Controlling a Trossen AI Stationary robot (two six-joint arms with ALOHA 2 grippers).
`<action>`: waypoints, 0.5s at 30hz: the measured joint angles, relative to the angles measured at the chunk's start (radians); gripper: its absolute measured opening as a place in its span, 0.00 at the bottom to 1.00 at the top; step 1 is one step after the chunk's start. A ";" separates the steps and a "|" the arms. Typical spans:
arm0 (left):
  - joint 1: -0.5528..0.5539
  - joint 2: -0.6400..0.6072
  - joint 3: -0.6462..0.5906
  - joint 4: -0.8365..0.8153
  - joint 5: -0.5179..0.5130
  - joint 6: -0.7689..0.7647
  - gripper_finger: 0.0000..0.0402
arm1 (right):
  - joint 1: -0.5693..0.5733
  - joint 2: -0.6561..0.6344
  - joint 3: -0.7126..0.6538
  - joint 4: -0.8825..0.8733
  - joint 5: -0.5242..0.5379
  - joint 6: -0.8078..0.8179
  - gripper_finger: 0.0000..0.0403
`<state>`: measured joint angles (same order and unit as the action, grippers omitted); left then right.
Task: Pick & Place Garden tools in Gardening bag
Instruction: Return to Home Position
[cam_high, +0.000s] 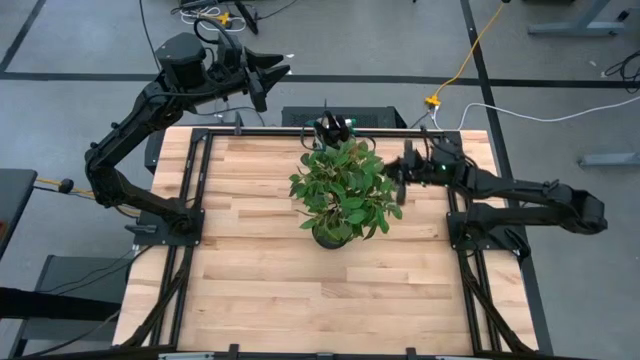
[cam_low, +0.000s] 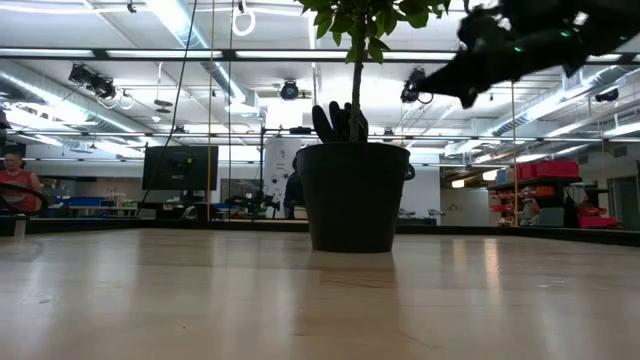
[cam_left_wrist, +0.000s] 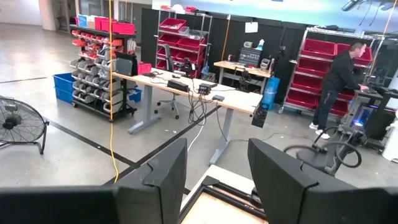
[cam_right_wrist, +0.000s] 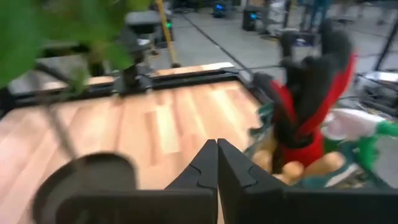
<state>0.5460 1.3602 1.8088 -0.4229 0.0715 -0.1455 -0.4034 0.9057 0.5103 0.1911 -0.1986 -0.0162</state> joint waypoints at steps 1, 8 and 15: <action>0.000 0.000 0.000 0.000 0.000 0.000 0.44 | 0.009 -0.025 -0.031 0.011 -0.009 -0.003 0.00; 0.000 0.000 0.000 0.000 0.000 0.000 0.44 | 0.096 -0.264 -0.231 0.018 -0.032 -0.024 0.00; 0.000 0.000 0.000 0.000 0.000 0.000 0.44 | 0.191 -0.467 -0.358 0.020 -0.091 -0.026 0.00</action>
<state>0.5461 1.3602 1.8088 -0.4229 0.0719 -0.1455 -0.2120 0.4383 0.1519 0.2108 -0.2891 -0.0426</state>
